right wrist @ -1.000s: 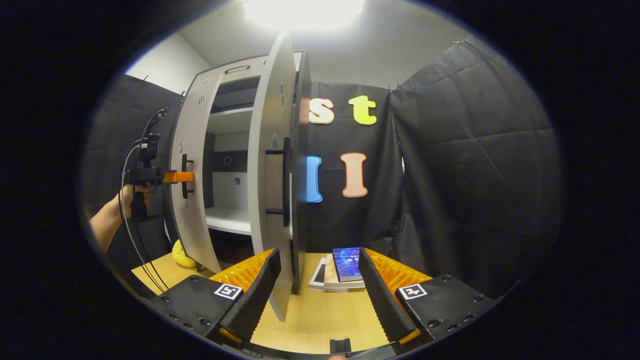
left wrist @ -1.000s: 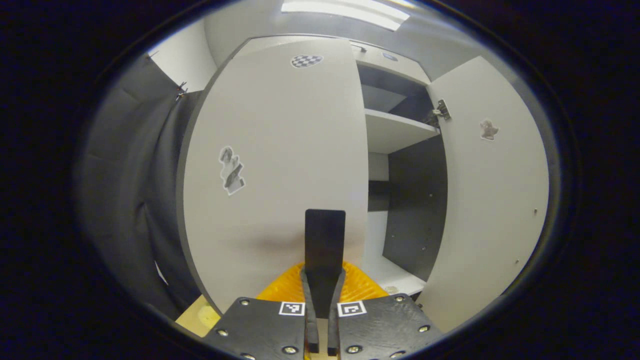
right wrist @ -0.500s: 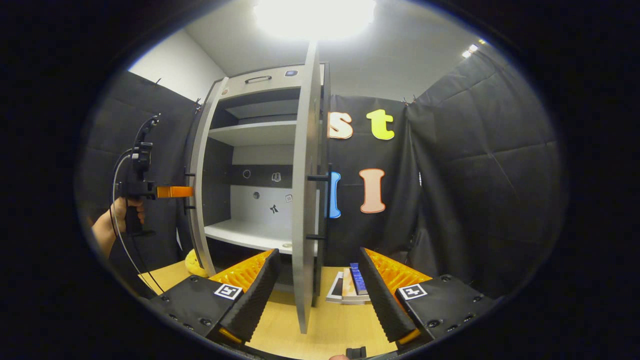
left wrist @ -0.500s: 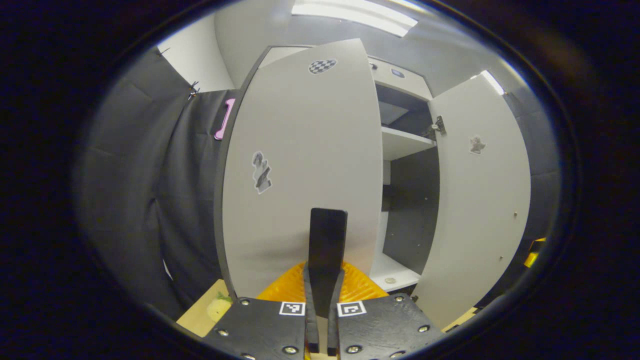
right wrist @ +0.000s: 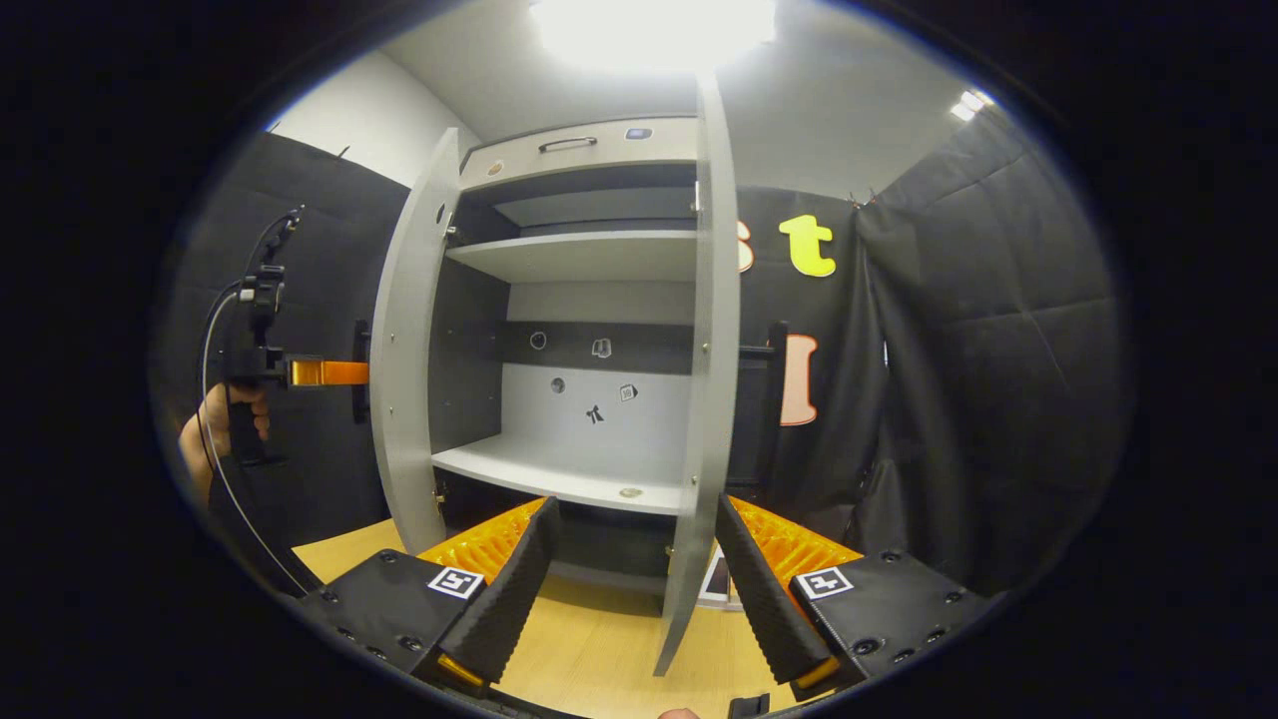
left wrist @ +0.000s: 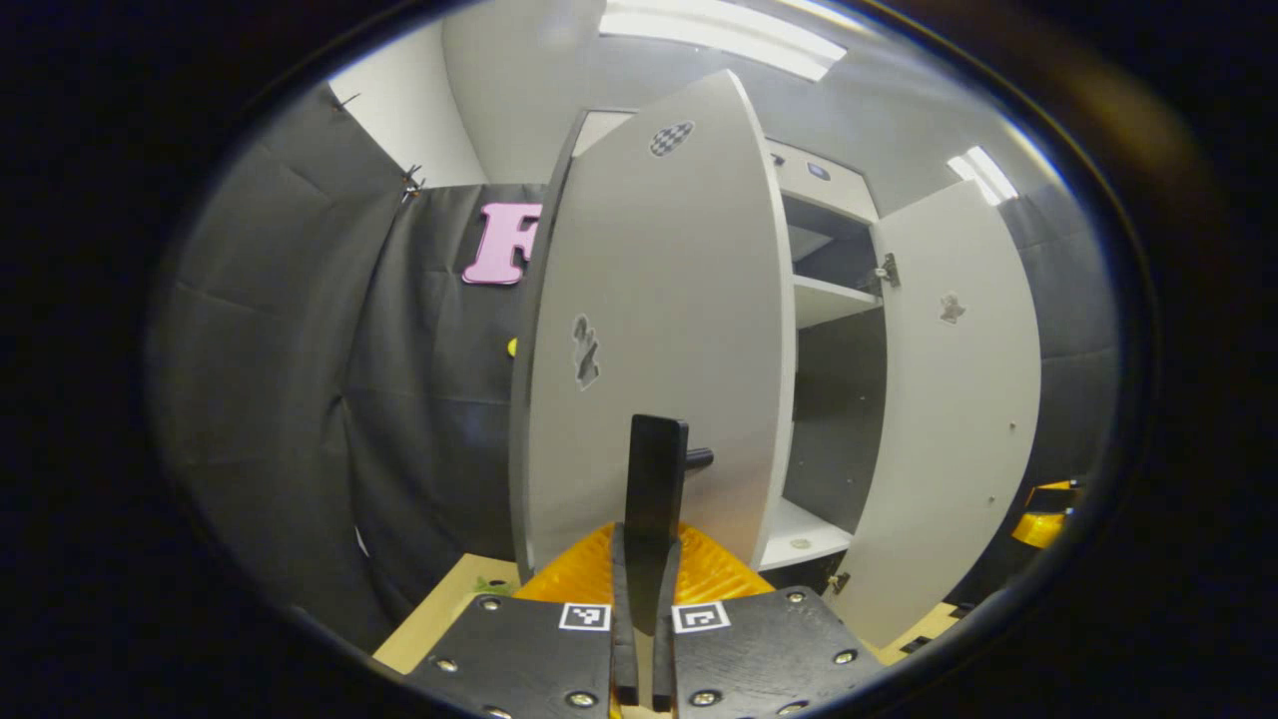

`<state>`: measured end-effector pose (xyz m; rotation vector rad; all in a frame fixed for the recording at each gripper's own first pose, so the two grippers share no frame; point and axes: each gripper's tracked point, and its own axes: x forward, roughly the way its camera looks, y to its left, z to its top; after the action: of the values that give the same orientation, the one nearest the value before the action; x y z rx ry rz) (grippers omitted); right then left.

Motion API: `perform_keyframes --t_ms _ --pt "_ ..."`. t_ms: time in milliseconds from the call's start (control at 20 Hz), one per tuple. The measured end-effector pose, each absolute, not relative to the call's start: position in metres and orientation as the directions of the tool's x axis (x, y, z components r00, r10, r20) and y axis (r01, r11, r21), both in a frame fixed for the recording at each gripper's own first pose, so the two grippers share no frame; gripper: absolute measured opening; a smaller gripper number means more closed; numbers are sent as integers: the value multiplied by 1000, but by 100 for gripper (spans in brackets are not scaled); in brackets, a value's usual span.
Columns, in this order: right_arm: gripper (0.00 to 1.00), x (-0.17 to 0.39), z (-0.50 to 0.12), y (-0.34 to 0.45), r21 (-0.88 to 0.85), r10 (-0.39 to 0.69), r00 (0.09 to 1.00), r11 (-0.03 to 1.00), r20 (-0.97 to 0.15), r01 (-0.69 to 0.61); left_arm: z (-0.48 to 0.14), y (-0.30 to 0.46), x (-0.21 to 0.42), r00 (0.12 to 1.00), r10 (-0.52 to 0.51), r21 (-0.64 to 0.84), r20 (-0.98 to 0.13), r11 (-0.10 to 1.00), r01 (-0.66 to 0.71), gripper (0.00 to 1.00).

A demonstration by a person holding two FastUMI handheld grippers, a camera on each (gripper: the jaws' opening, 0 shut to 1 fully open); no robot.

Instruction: Open the right door of the double-door shoe cabinet with the right hand, and open the left door with the left hand.

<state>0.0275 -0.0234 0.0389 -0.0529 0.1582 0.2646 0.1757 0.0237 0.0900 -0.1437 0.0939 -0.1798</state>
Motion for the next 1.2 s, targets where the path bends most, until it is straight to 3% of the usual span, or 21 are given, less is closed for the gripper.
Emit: perform_keyframes --t_ms 350,550,750,1200 --pt "97 31 32 19 -61 299 937 948 -181 -314 91 85 162 991 -103 -83 -85 992 96 6" --pt "98 30 28 34 -56 312 931 943 -191 -328 96 141 162 997 1 -27 -80 1000 -3 6" --pt "98 31 27 35 -27 288 939 954 -189 -298 90 154 163 995 -69 -80 -78 995 63 2" --pt "96 19 28 32 23 169 969 986 -183 -167 82 157 134 998 -64 -90 -20 994 62 0"
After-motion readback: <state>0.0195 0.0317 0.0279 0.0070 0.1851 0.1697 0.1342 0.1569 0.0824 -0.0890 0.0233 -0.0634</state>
